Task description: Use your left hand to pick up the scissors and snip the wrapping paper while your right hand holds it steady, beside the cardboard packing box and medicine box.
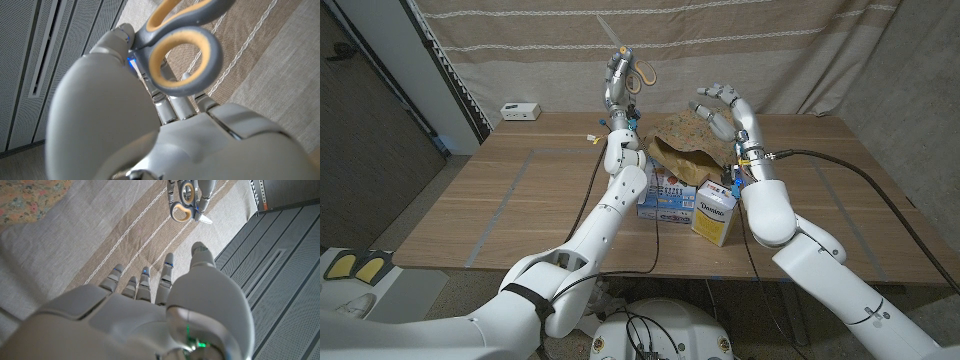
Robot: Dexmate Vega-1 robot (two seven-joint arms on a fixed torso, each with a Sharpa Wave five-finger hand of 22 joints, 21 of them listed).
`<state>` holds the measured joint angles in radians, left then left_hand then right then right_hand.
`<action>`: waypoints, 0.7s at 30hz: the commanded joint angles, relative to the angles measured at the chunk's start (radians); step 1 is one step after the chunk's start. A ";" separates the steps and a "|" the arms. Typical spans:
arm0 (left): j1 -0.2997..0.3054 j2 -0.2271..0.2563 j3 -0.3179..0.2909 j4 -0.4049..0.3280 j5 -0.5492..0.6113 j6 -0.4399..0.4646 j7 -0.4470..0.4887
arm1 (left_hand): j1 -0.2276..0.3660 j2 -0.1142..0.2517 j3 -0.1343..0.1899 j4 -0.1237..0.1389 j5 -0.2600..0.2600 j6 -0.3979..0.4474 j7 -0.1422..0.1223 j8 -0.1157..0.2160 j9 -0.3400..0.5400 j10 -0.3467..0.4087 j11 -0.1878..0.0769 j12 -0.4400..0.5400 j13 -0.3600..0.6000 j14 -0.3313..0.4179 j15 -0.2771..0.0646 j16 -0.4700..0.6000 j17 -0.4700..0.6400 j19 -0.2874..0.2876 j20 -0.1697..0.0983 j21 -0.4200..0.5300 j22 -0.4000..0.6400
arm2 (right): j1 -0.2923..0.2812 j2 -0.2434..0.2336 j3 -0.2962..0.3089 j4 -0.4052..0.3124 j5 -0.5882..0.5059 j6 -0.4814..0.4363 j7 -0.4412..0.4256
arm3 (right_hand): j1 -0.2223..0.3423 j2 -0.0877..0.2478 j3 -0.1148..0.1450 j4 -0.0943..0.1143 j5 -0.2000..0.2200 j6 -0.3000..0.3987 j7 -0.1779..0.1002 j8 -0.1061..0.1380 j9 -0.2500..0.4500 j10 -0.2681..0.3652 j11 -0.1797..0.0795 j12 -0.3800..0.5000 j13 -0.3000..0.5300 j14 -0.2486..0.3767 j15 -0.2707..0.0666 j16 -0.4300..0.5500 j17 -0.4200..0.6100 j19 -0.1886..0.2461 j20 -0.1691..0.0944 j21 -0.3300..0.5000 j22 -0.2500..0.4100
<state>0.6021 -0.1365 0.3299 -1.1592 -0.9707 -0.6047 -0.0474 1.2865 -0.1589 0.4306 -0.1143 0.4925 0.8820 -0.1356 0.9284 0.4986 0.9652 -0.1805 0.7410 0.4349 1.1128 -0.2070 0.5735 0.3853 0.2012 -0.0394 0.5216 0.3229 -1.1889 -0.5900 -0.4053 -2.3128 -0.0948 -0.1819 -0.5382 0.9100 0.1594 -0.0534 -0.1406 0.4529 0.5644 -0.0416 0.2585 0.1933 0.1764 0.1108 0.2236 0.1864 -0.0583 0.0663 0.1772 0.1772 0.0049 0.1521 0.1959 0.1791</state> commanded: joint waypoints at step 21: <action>-0.022 -0.058 -0.005 0.109 0.008 -0.087 -0.097 | 0.011 0.004 0.110 0.103 0.006 -0.002 0.001 0.004 0.005 0.012 -0.014 0.006 0.004 0.001 -0.030 0.004 -0.001 -0.004 -0.134 0.004 0.004 | 0.028 -0.005 -0.012 -0.002 -0.010 -0.027 0.059 | -0.001 0.003 0.012 0.012 -0.009 -0.026 0.037 -0.020 0.004 -0.023 0.002 -0.007 0.004 -0.020 0.008 0.001 0.003 -0.013 0.002 -0.001 0.004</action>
<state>0.5883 -0.1718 0.3315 -1.0900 -0.9513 -0.6618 -0.1033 1.2864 -0.1589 0.4303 -0.1140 0.4922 0.8820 -0.1356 0.9284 0.4985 0.9650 -0.1807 0.7407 0.4337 1.1090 -0.2033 0.5732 0.3822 0.2013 -0.0394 0.5216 0.3227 -1.1650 -0.5900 -0.4130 -2.3039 -0.0939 -0.1800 -0.4852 0.9099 0.1594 -0.0452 -0.1323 0.4470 0.5287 -0.0122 0.2392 0.1933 0.1513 0.1179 0.2175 0.1887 -0.0686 0.0766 0.1777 0.1772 -0.0020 0.1483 0.1960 0.1790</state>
